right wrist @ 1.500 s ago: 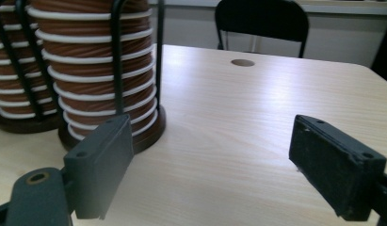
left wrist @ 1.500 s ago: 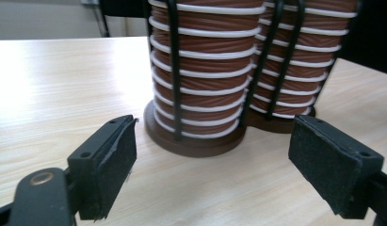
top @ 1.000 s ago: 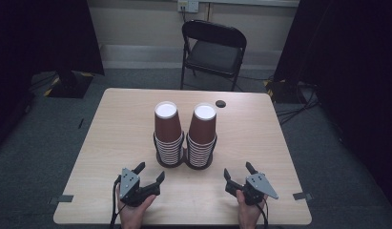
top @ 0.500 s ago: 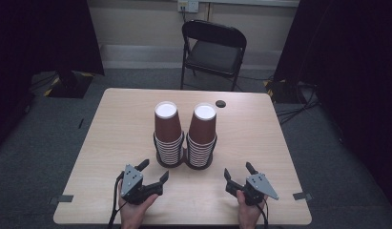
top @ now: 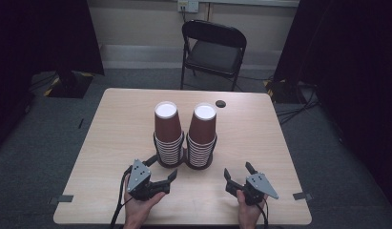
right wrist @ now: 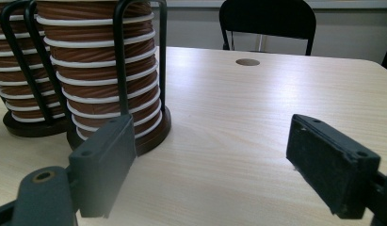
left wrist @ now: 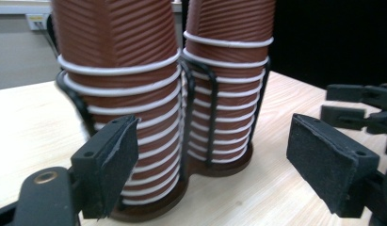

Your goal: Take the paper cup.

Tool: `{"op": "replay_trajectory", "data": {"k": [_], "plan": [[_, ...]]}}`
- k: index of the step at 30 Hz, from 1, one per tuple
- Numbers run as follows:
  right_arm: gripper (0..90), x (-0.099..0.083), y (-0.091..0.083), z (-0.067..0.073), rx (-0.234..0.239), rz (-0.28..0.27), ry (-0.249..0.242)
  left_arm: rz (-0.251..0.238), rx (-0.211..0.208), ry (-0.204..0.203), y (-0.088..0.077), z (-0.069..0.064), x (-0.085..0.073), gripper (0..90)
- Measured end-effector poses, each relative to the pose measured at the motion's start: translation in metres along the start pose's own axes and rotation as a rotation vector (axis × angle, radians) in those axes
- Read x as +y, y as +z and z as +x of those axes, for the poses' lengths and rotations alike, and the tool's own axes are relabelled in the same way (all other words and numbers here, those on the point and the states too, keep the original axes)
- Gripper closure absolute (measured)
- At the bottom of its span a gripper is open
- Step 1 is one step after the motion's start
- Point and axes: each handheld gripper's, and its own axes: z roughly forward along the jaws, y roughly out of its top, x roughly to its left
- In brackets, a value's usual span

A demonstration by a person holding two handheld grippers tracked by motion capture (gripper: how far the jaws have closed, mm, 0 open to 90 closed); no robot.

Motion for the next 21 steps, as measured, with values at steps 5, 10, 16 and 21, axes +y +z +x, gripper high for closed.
{"op": "replay_trajectory", "data": {"k": [5, 10, 16, 21], "plan": [[15.7, 0.0, 0.0, -0.001, -0.001, -0.004, 0.004, 0.001, -0.032, 0.019, 0.005, -0.002, 0.01, 17.1], [15.8, 0.0, 0.0, 0.0, 0.0, 0.002, 0.0, 0.004, -0.058, 0.035, 0.009, -0.006, 0.019, 16.6], [15.9, 0.0, 0.0, -0.001, 0.001, 0.004, 0.002, 0.001, -0.084, 0.063, 0.014, -0.011, 0.031, 15.6], [16.1, 0.0, 0.0, -0.001, 0.001, 0.004, 0.002, 0.003, -0.09, 0.072, 0.018, -0.013, 0.038, 15.9]]}}
